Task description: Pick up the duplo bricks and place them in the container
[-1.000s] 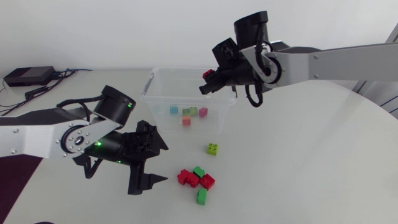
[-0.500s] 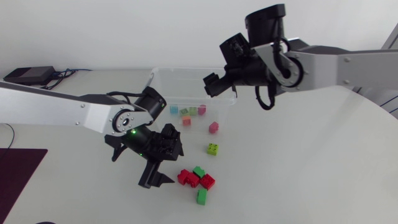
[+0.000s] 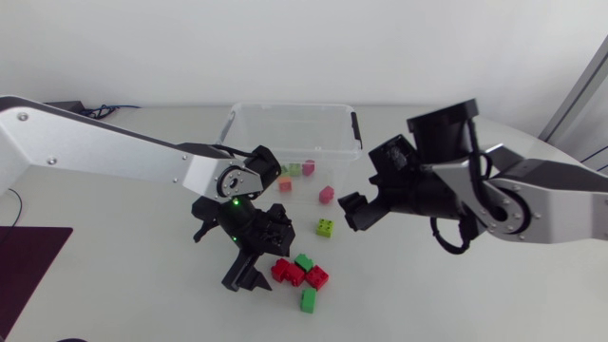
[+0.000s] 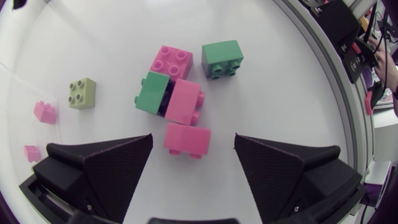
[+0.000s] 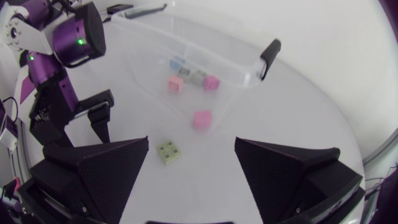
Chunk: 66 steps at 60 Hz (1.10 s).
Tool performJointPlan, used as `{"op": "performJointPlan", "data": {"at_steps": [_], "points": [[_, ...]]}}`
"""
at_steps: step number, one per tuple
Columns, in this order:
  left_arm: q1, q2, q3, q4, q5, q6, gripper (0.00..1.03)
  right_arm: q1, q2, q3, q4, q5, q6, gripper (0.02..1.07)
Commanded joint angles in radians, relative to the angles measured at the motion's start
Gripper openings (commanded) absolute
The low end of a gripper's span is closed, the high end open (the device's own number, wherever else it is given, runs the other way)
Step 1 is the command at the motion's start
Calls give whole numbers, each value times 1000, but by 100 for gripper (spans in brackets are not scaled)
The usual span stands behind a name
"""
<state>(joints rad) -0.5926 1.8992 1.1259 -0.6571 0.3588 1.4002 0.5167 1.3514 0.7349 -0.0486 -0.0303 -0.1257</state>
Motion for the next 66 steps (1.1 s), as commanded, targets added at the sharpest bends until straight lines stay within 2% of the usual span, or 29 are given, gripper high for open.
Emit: {"op": "performJointPlan", "data": {"at_steps": [1, 2, 6, 9, 11, 13, 22, 30, 40, 51, 55, 60, 66], "points": [[-9, 40, 32, -26, -1, 29, 78, 34, 75, -29, 13, 20, 54, 102], [-9, 40, 34, -27, -1, 29, 77, 48, 87, -31, 13, 29, 58, 102], [-9, 41, 40, -36, 0, 20, 55, 94, 129, -17, 13, 96, 78, 102], [-9, 40, 38, -36, 0, 10, 36, 112, 153, -5, 18, 99, 97, 102], [-9, 40, 34, -38, 0, -7, 15, 123, 170, 6, 23, 99, 115, 102], [-7, 37, 34, -38, 2, -26, 2, 124, 184, 18, 24, 101, 127, 102], [17, -5, 34, -99, 3, -118, 3, 112, 222, 61, 12, 101, 141, 102], [71, -137, 3, -157, 25, -162, 3, 106, 276, 129, -56, 76, 190, 99], [148, -348, -43, -168, 51, -202, 3, 95, 371, 196, -105, 69, 230, 96], [214, -526, 0, -162, 80, -290, 3, 91, 443, 245, -137, 84, 299, 96], [229, -565, 18, -118, 94, -343, 3, 91, 460, 256, -145, 95, 317, 96], [241, -594, 17, 34, 94, -463, 3, 91, 468, 261, -151, 115, 342, 95], [241, -595, 34, 94, 94, -529, 3, 89, 473, 268, -165, 139, 350, 93]]}}
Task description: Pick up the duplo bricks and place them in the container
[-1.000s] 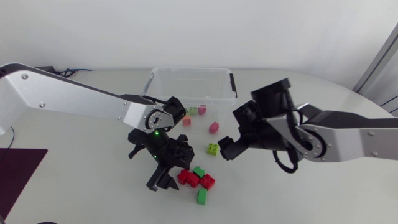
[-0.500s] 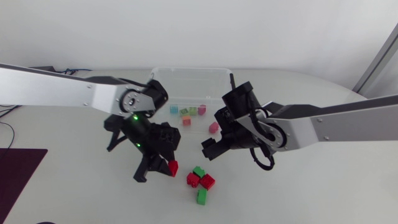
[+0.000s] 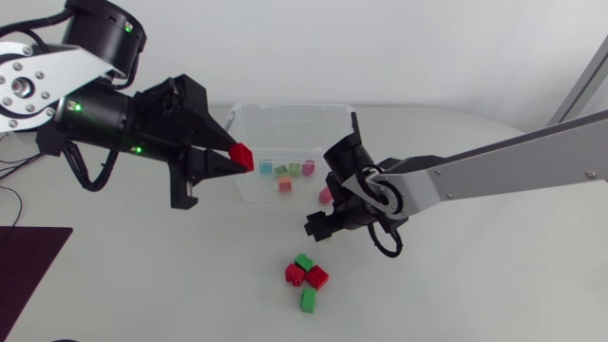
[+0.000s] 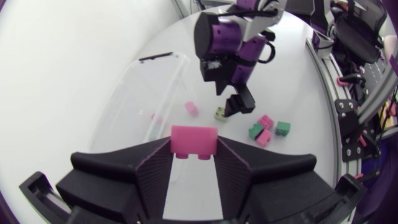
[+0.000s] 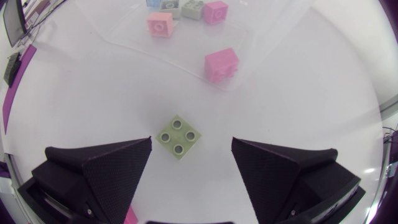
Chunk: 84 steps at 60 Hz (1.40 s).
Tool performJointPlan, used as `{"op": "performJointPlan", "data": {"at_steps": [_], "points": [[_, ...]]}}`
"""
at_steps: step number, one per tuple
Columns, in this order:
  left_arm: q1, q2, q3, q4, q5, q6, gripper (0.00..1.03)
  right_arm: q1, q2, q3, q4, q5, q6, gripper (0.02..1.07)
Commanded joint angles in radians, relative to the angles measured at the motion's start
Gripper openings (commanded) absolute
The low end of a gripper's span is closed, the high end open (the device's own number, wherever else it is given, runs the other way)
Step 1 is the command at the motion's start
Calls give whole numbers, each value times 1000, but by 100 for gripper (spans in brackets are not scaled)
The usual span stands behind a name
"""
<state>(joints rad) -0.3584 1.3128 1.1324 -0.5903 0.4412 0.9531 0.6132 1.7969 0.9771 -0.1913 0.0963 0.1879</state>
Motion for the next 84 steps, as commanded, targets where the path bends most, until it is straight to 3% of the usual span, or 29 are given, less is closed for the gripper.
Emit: {"op": "performJointPlan", "data": {"at_steps": [1, 11, 24, 31, 40, 45, 51, 54, 58, 63, 65, 72, 76, 79, 80, 84], "points": [[6, -7, 29, 32, 11, -88, 3, -12, 28, 32, -34, 10, 35, 93], [-7, -3, 30, 83, 10, -137, 3, -32, -30, 31, -63, -132, 25, 93], [3, -6, 35, 83, 10, -140, 3, -18, -179, -18, -27, -125, 35, 94], [1, -7, 33, 83, 7, -142, 3, -53, -203, -3, -71, -201, 65, 93], [-7, -15, 46, 83, 4, -157, 3, -53, -146, 86, -215, -208, 54, 94], [-13, -18, 47, 83, -2, -160, 3, -56, -154, 94, -223, -211, 47, 101], [-14, -30, 46, 81, -6, -162, 3, -49, -182, 86, -218, -241, 38, 101], [-14, -37, 43, 78, -7, -162, 3, -27, -189, 77, -201, -208, 15, 101], [-14, -44, 38, 76, -10, -162, 3, 30, -172, 103, -238, -1, 22, 100], [-13, -52, 35, 76, -12, -162, 3, 56, -126, 141, -290, 122, 116, 102], [-13, -50, 38, 78, -16, -165, 3, 56, -93, 173, -364, 169, 217, 102], [-13, -14, 44, 133, -33, -206, 3, 56, 110, 374, -639, 160, 275, 102], [-11, 62, 79, 196, -61, -286, 3, 51, 128, 353, -536, 62, 311, 102], [1, 126, 125, 213, -64, -330, 3, 17, 117, 308, -425, -147, 375, 102], [9, 144, 141, 221, -68, -343, 3, 16, 117, 305, -408, -171, 387, 102], [26, 220, 182, 305, -114, -409, 3, 34, 137, 327, -401, -95, 404, 102]]}}
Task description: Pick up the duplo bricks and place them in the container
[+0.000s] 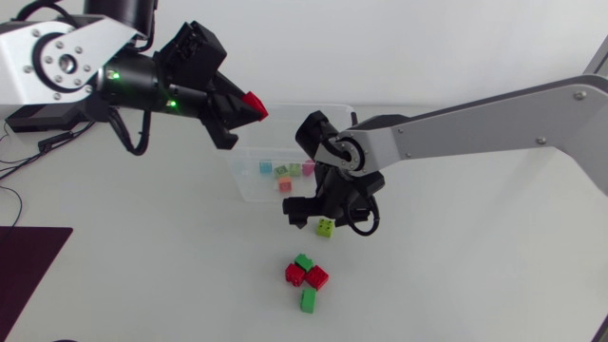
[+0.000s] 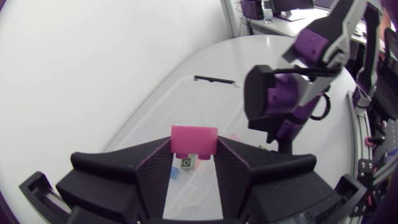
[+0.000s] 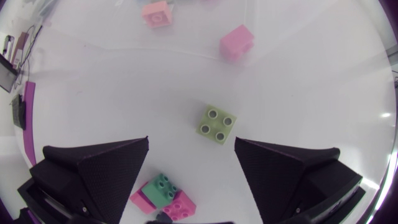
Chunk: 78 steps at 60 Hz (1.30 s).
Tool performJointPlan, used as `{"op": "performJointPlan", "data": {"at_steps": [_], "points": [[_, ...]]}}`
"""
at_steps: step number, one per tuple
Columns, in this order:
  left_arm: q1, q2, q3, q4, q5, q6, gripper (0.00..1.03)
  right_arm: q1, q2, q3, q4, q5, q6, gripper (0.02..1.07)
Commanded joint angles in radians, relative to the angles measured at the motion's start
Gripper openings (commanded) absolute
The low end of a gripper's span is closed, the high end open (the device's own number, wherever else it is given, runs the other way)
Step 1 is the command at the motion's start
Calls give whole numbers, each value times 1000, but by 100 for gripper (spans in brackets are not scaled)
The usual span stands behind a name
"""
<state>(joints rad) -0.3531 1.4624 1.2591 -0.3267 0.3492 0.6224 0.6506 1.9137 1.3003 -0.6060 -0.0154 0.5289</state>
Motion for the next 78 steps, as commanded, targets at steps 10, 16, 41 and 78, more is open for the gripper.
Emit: {"op": "performJointPlan", "data": {"at_steps": [10, 16, 41, 78], "points": [[34, 181, 120, 118, -78, -132, 3, 9, 84, 47, -17, 65, 117, 99], [32, 234, 148, 149, -105, -165, 3, -3, 99, 53, -21, 83, 151, 97], [-24, 400, 223, 196, -263, -253, 3, -9, 169, 79, -57, 215, 195, 48], [-20, 386, 295, 63, -334, -346, 100, 3, -285, -61, -64, 258, 48, 34]]}}
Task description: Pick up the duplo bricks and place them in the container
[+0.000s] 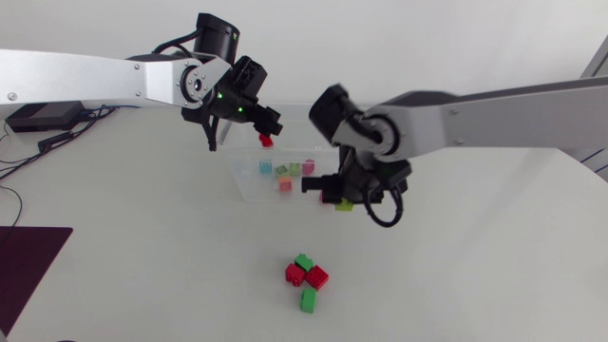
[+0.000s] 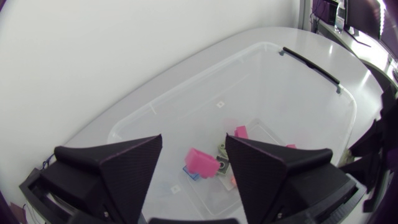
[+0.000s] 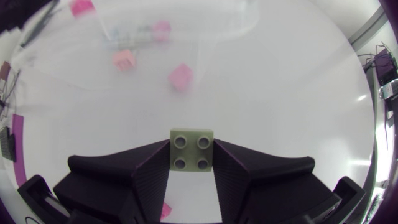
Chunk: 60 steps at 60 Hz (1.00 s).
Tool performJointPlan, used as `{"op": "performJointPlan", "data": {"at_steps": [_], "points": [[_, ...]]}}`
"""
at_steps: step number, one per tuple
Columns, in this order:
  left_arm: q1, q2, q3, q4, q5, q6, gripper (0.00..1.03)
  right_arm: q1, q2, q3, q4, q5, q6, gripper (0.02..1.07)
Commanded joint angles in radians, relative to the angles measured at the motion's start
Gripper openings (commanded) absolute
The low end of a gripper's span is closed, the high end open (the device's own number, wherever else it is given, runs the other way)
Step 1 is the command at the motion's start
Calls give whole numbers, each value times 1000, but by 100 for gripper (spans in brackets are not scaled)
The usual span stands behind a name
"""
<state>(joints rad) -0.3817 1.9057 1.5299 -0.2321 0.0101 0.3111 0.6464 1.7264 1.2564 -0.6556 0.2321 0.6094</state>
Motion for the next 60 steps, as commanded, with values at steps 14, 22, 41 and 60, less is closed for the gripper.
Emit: {"op": "performJointPlan", "data": {"at_steps": [14, 22, 41, 60], "points": [[66, -376, -116, -176, 186, 25, 99, -2, -200, 51, 47, 10, -142, 34], [109, -507, -232, -257, 335, 163, 99, -8, -182, 81, 136, 10, -203, 35], [89, -625, -564, -314, 441, 401, 99, -34, -11, 207, 298, 4, -319, 36], [-140, -464, -622, -283, 346, 255, 99, -68, 205, 391, 317, 6, -376, 81]]}}
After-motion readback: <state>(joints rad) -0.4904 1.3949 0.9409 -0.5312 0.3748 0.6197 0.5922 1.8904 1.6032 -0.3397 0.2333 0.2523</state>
